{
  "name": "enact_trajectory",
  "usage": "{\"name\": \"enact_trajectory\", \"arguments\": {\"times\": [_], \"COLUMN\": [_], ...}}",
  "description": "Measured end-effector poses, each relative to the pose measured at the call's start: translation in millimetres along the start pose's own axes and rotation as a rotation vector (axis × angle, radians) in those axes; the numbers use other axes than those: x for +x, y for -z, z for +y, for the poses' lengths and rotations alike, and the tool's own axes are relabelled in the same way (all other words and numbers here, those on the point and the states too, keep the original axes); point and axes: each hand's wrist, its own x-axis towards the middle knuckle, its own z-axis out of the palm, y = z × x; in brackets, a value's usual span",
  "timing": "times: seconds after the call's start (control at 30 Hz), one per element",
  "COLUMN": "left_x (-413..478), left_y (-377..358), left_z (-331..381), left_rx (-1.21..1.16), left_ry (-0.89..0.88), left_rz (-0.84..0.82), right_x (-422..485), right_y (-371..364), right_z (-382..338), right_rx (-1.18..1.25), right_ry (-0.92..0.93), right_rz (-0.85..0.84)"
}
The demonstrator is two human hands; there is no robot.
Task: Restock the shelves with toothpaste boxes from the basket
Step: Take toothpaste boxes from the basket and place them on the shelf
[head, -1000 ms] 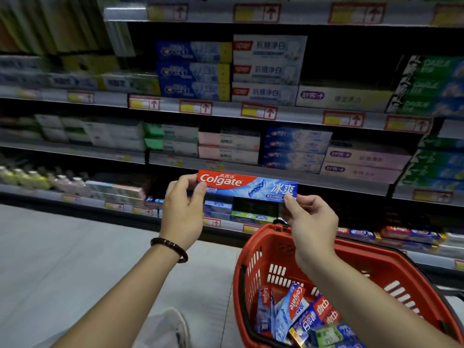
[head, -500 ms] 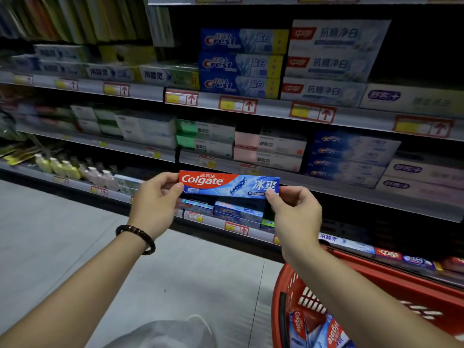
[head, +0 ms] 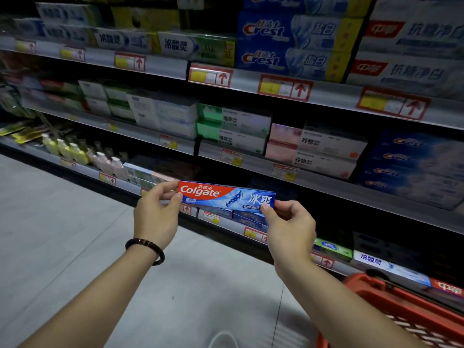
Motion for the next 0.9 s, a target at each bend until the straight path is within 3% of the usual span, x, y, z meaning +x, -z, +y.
{"name": "enact_trajectory", "arguments": {"times": [0.43,0.9], "left_x": [58.5,158.4], "left_y": [-44.0,-108.4], "left_z": [-82.4,-132.8], "left_rx": [0.028,0.154], "left_ry": [0.146,0.102], "left_rz": [0.011,-0.018], "right_x": [58.9,144.5], "right_y": [-61.2,-126.4], "right_z": [66.5,103.4], "right_rx": [-0.198,-0.353], "right_ry": [-0.004,-0.014], "right_rz": [-0.097,-0.178]}}
